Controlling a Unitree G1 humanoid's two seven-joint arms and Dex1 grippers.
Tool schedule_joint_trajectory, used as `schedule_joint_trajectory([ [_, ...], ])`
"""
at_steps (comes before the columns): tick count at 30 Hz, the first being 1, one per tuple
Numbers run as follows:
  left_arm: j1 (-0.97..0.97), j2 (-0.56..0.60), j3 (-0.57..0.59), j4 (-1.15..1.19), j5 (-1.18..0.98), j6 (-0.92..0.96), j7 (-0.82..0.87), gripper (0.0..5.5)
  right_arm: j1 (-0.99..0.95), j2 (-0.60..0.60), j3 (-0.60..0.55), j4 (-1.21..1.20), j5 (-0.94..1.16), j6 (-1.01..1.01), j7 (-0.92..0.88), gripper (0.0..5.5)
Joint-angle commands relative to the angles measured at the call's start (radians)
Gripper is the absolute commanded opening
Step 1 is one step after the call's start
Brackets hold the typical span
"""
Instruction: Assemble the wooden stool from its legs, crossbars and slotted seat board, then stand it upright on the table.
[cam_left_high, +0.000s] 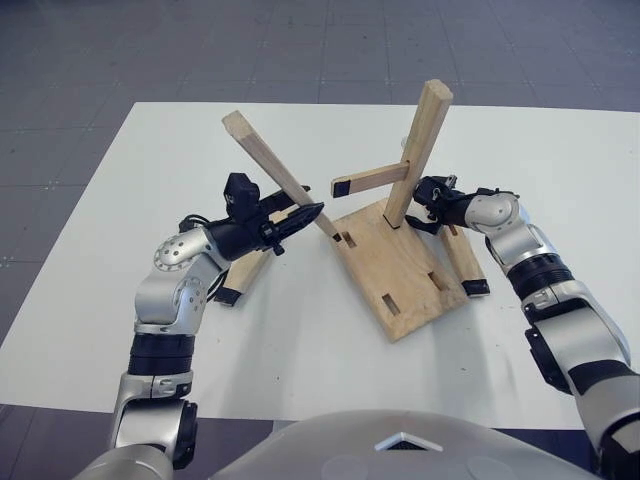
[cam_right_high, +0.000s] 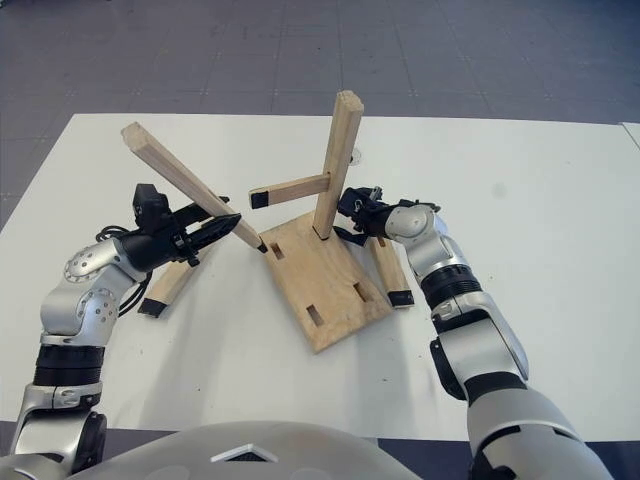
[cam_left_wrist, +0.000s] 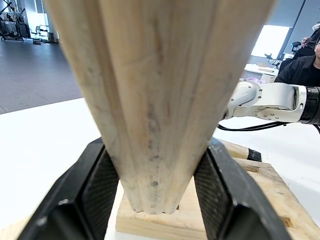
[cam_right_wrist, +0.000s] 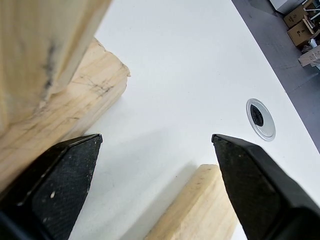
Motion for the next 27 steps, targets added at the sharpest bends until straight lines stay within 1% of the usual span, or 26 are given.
schedule_joint_trajectory([
  [1,0.040,-0.028,-0.023,-0.018,0.005,-0.010,-0.006,2.07,0.017,0.025,0.003,-0.037,-0.011,0.020,0.019,4.06],
  [7,0.057,-0.013,-0.043,-0.018,0.034,-0.018,-0.013,2.07,0.025,0.026,-0.003,-0.051,-0.019,0.033,0.024,4.06],
  [13,0.047,-0.003,-0.053,0.038,0.110,-0.056,0.012,2.06,0.032,0.025,-0.008,-0.063,-0.017,0.038,0.025,4.06],
  [16,0.053,0.006,-0.084,0.083,0.150,-0.072,-0.004,2.05,0.040,0.023,-0.008,-0.074,-0.018,0.041,0.026,4.06],
  [19,0.022,0.017,-0.126,0.114,0.171,-0.032,-0.004,2.05,0.046,0.026,-0.010,-0.086,-0.018,0.046,0.024,4.06],
  [22,-0.008,0.012,-0.129,0.132,0.143,0.024,-0.003,2.05,0.047,0.033,-0.009,-0.093,-0.019,0.051,0.022,4.06],
  [27,0.007,0.008,-0.145,0.139,0.151,0.028,0.002,2.05,0.060,0.032,-0.008,-0.109,-0.019,0.059,0.021,4.06],
])
